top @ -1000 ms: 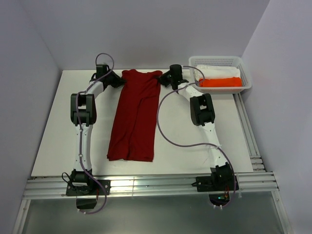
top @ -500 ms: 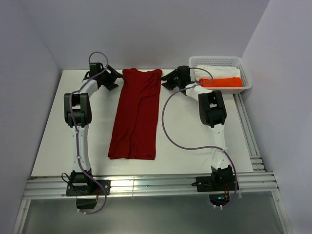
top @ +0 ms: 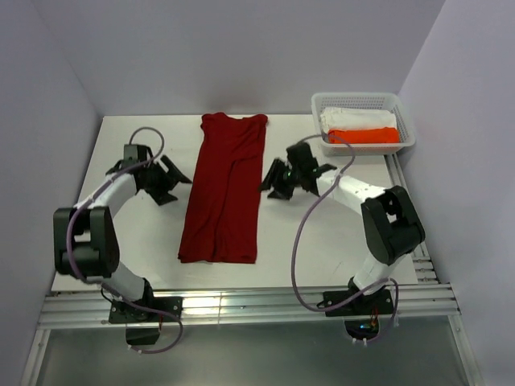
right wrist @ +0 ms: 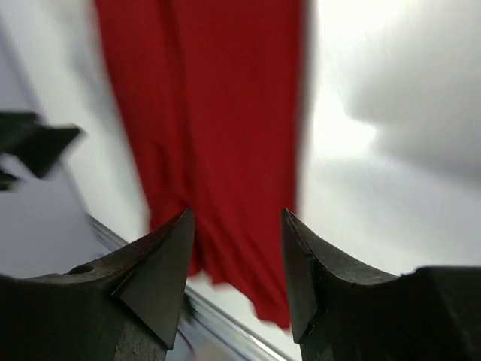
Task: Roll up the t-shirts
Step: Fold the tshirt
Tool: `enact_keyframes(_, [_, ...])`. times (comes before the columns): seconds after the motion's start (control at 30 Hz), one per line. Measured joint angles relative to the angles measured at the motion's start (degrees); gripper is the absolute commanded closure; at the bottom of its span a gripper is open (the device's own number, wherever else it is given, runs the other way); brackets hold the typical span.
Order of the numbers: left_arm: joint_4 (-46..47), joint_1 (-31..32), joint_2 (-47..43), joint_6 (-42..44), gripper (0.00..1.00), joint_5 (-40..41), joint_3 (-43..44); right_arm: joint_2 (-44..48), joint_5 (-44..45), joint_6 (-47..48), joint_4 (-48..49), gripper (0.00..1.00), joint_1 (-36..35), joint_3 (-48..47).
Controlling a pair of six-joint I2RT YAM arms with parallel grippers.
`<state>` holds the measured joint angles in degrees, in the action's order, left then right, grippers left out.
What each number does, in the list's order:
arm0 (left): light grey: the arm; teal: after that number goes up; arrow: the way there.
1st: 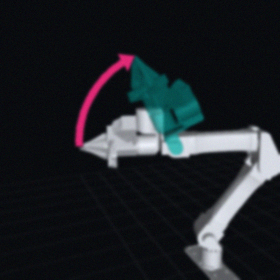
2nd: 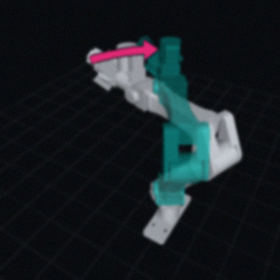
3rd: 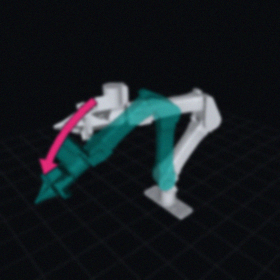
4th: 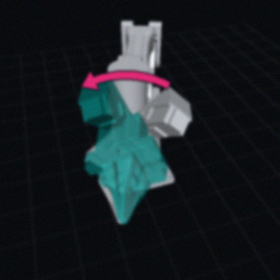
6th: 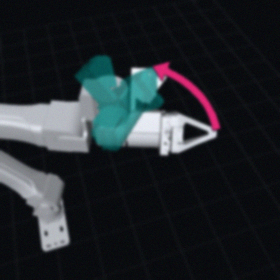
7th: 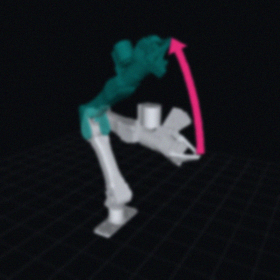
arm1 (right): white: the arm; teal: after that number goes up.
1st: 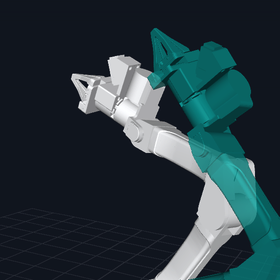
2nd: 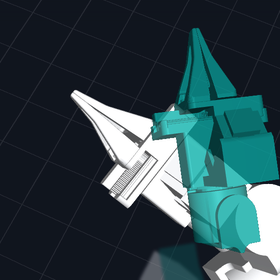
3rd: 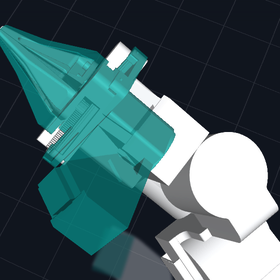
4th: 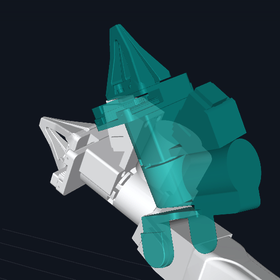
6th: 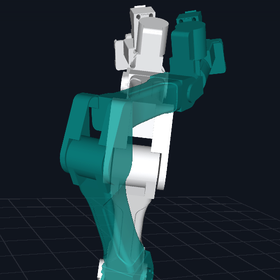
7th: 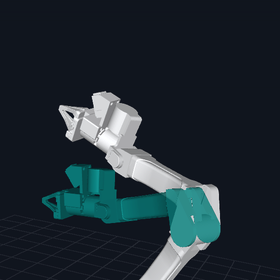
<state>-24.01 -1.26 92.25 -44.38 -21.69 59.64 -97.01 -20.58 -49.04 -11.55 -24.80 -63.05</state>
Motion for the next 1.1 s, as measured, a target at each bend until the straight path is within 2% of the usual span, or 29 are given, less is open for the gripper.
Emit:
enact_keyframes(0.13, [-1.57,2.67,-7.58,0.44,0.18,0.11,-12.24,2.19,-0.33,0.96,-2.75,0.44,-6.27,11.37])
enact_keyframes(0.23, [-2.54,4.31,-11.52,0.66,0.18,0.13,-18.73,2.45,-1.75,0.09,-3.52,0.44,-10.38,15.63])
enact_keyframes(0.33, [-4.07,5.01,-15.93,0.55,0.18,0.63,-22.88,2.82,-1.31,-0.20,-1.53,0.44,-14.12,16.26])
enact_keyframes(0.43, [-4.85,7.80,-18.21,-0.09,0.19,2.29,-23.19,2.86,-2.14,-1.55,1.38,0.47,-17.14,17.68])
enact_keyframes(0.47, [-4.87,8.74,-18.38,-0.33,0.19,2.80,-23.19,2.86,-2.43,-2.14,2.58,0.51,-18.27,18.21])
enact_keyframes(0.5, [-4.98,9.60,-18.38,-0.52,0.20,3.17,-23.19,2.86,-2.73,-2.54,3.28,0.65,-18.93,18.60])
enact_keyframes(0.57, [-5.01,10.67,-18.34,-1.36,0.20,3.82,-23.30,2.84,-2.45,-2.97,4.46,0.79,-20.31,19.71])
enact_keyframes(0.6, [-4.94,11.23,-18.34,-1.86,0.21,4.15,-23.41,2.84,-2.69,-3.50,4.70,0.91,-20.81,20.59])
enact_keyframes(0.67, [-4.59,12.46,-18.40,-3.04,0.21,4.66,-24.04,3.19,-3.08,-4.24,5.22,1.00,-21.22,21.99])
enact_keyframes(1.0, [-4.24,23.21,-24.37,-10.82,0.19,5.53,-28.26,11.89,-1.01,-3.32,1.66,1.00,-19.02,29.14])
enact_keyframes(1.03, [-4.28,24.24,-24.70,-11.34,0.19,5.53,-28.26,13.14,-0.63,-2.67,0.61,0.93,-17.99,29.86])
enact_keyframes(1.07, [-4.31,25.77,-25.09,-12.22,0.18,5.62,-28.26,14.40,-0.24,-1.99,-0.44,0.80,-16.81,30.58])
enact_keyframes(1.1, [-4.44,27.21,-25.46,-12.94,0.18,5.73,-28.26,15.76,0.00,-1.25,-1.62,0.72,-15.65,31.19])
